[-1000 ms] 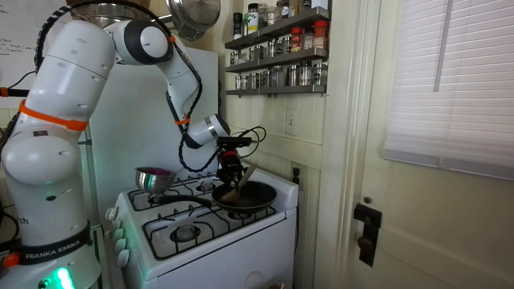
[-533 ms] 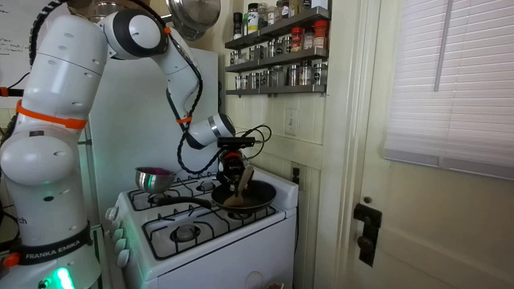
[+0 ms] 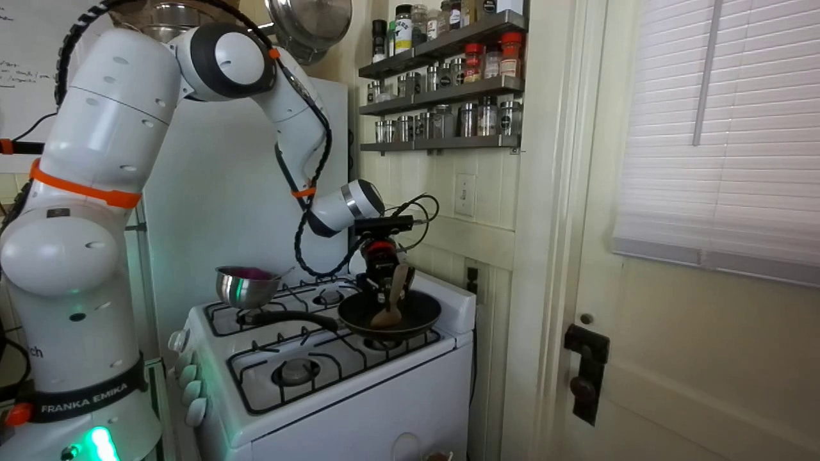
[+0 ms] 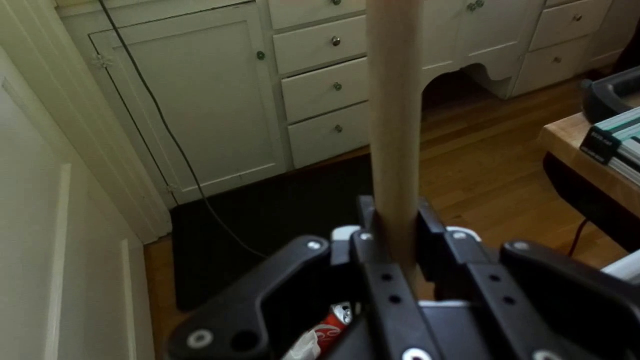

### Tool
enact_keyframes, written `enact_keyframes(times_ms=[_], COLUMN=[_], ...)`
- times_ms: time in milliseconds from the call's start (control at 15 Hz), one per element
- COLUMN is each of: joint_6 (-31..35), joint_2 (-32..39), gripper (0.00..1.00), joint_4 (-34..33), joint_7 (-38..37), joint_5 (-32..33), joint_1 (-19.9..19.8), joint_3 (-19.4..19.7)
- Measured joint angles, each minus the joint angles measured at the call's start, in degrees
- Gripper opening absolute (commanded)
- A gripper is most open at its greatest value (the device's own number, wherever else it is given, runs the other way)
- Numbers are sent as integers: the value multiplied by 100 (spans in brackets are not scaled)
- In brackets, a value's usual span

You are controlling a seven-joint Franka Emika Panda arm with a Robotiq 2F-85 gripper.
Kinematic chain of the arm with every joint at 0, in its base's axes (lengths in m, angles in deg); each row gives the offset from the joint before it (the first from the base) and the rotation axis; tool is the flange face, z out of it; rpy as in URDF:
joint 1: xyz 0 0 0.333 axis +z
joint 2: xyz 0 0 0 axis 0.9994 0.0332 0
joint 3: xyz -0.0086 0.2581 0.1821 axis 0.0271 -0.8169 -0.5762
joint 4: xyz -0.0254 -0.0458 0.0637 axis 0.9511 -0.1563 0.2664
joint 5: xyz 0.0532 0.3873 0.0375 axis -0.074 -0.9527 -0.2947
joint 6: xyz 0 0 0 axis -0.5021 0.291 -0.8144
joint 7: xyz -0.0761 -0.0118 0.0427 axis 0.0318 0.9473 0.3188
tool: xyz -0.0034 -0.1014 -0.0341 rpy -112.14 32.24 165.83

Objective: Move the silver bowl forward, then use the wooden spoon to stir in the pan

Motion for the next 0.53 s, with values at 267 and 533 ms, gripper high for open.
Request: enact_keyframes(times_ms=[267, 533], joint_6=[-47, 214], joint_2=[235, 315], gripper=[5, 5], joint_4=[-439, -724], joint_7=[-19, -4], joint_5=[-13, -148], joint_1=[6, 26], joint_3=[0, -118])
